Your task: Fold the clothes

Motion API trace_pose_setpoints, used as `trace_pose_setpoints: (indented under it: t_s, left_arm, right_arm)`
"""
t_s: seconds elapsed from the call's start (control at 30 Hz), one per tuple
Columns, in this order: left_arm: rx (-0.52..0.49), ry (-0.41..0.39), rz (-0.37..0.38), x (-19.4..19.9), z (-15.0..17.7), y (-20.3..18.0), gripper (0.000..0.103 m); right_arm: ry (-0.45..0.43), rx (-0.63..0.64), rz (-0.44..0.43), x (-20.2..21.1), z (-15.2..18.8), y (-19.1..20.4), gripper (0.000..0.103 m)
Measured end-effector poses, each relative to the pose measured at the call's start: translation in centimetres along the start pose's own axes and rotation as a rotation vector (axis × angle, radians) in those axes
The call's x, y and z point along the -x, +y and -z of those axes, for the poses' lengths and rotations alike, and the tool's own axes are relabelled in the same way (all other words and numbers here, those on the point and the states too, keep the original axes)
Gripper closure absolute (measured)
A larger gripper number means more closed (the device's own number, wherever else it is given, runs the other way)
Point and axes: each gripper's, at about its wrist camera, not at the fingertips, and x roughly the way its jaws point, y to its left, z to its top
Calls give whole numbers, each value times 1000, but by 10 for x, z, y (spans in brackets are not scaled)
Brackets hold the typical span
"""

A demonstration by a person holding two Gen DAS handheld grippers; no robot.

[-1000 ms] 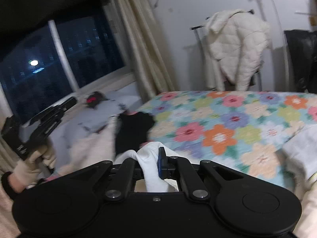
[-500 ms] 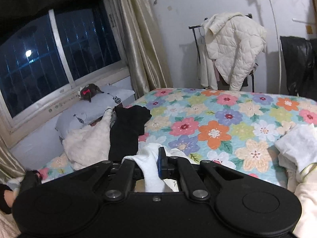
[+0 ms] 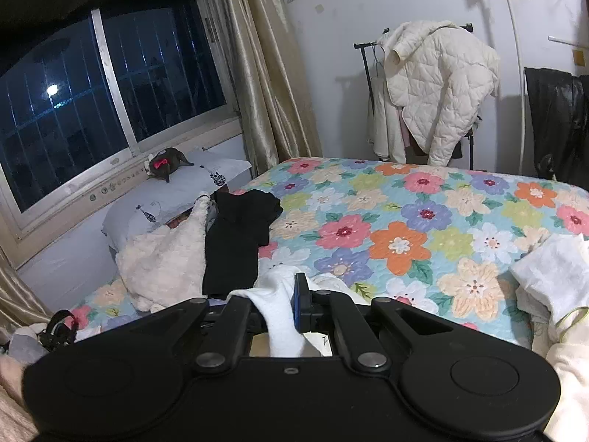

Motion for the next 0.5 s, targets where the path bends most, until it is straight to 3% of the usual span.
trace_pose_setpoints:
  t_s: [0.13,0.2,0.4,0.5]
  left_arm:
    - [116,-160,-186,54,-20,60,102]
    - [151,-262,-296,103,-30,90,102]
    - [297,-507,-470,256,-52,155,102]
    - [266,-602,-551,325,-63,162,102]
  right_arm:
    - [-2,-4,-16,10,2,-3,99]
    - [-15,-2,-39,20,2,-2,99]
    - [-77,-6,-167,63,0,18,99]
    - [-108,-11,-232,88,-3,33,99]
